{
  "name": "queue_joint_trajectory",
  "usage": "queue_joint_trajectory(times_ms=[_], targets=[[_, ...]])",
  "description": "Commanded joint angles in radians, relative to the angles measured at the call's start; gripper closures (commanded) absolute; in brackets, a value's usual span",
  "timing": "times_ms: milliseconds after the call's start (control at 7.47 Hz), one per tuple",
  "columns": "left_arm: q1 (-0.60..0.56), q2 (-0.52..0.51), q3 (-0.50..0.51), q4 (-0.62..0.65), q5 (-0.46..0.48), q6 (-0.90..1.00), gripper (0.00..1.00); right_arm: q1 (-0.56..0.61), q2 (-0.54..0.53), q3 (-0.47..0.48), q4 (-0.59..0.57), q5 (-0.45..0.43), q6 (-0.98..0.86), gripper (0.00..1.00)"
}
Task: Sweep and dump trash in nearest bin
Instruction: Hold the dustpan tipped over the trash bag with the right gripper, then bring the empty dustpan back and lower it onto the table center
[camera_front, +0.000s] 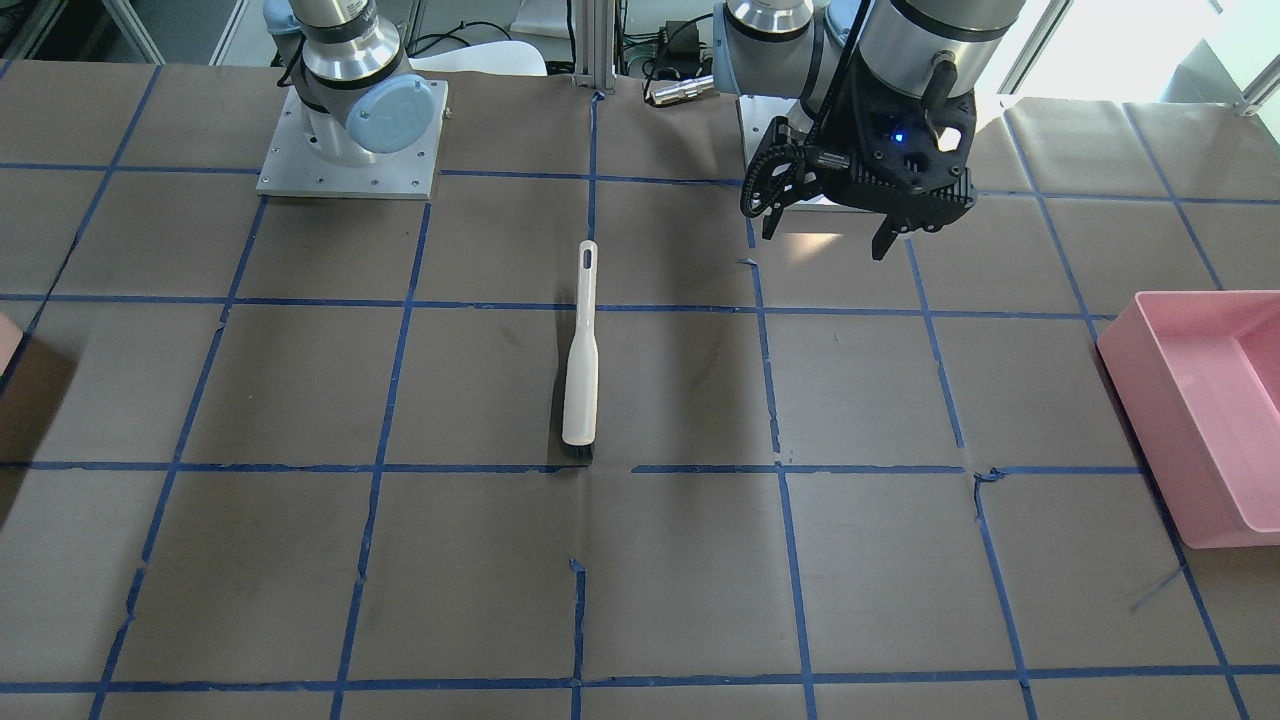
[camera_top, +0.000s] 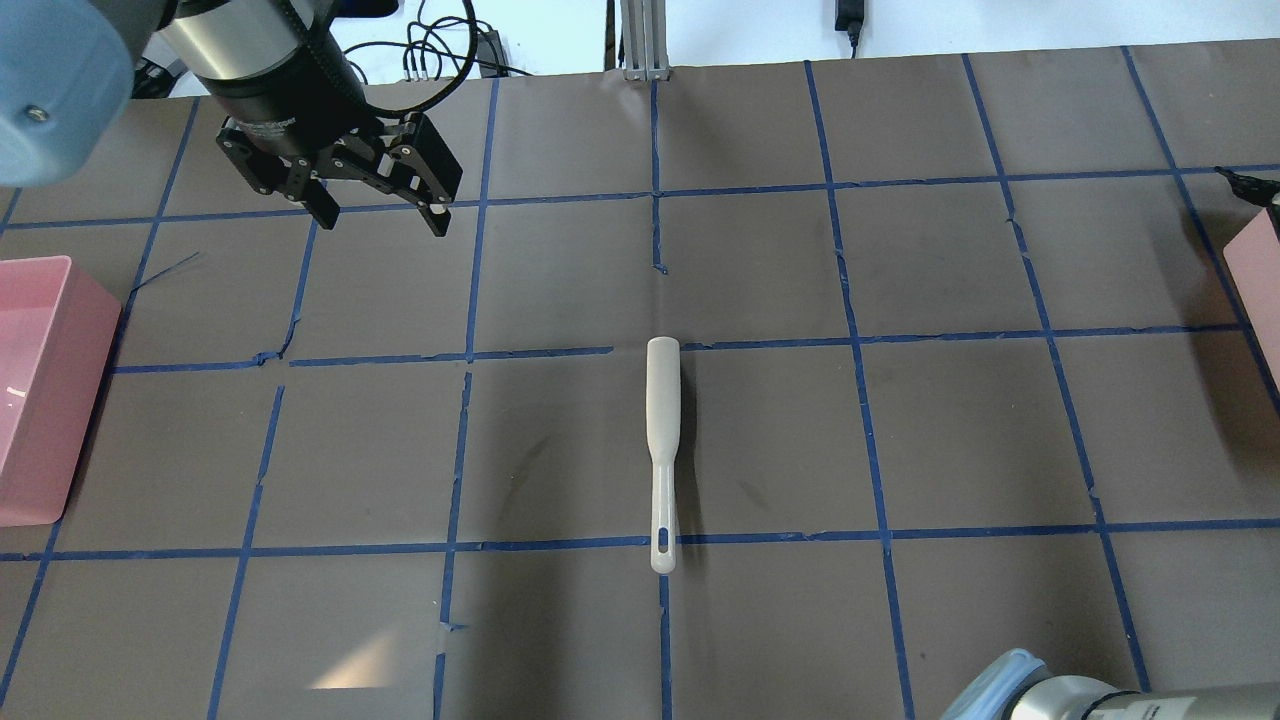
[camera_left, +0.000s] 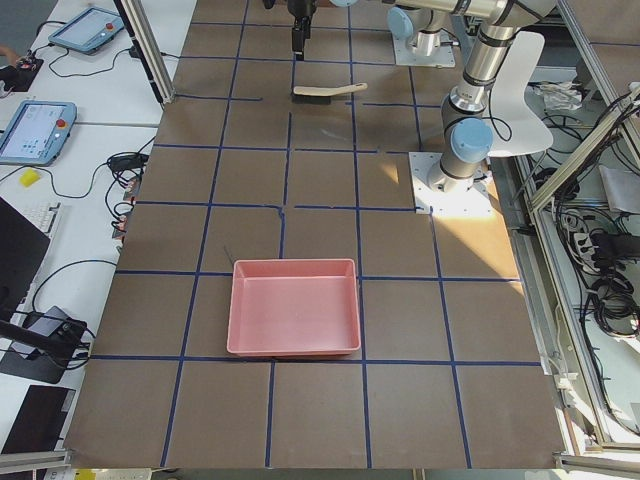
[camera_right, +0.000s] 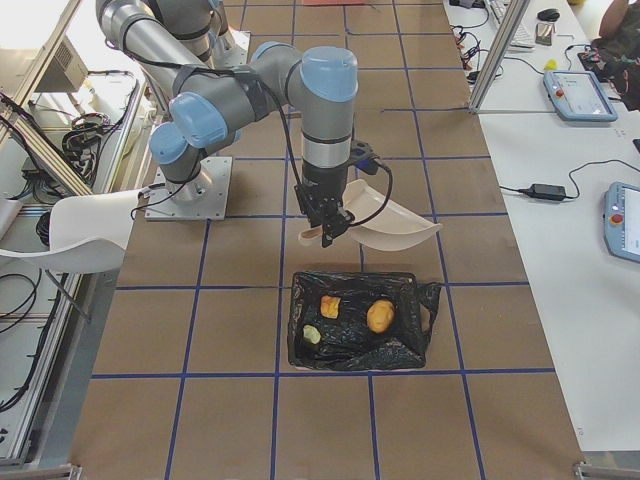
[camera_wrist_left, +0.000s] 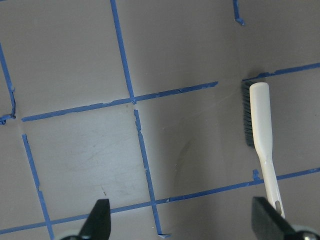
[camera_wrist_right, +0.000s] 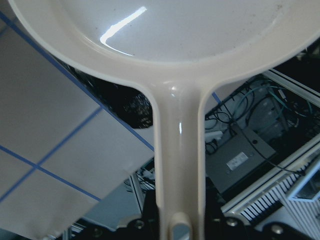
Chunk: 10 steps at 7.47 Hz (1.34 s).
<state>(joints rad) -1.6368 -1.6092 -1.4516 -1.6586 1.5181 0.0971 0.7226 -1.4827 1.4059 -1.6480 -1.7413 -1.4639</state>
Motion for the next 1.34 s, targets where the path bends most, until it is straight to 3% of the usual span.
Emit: queue_joint_trajectory(times_ms=[0, 268, 402, 536, 1205], targets=[[0.0, 0.0, 0.0, 0.0, -0.001, 0.0, 0.0, 0.172, 0.004, 0.007, 0.1, 0.025, 0.303, 0.93], [0.0, 0.0, 0.0, 0.0, 0.001, 0.0, 0.0, 0.356, 0.015, 0.022, 0.135, 0.093, 0.582, 0.93], [0.0, 0.0, 0.0, 0.0, -0.002, 0.0, 0.0, 0.445, 0.034, 0.074, 0.117, 0.162, 0.738, 0.93], [0.0, 0.0, 0.0, 0.0, -0.001, 0.0, 0.0, 0.534, 0.062, 0.108, 0.078, 0.22, 0.86, 0.93], [0.0, 0.0, -0.001, -0.001, 0.001, 0.003, 0.0, 0.915, 0.258, 0.127, -0.208, 0.273, 1.324, 0.93]])
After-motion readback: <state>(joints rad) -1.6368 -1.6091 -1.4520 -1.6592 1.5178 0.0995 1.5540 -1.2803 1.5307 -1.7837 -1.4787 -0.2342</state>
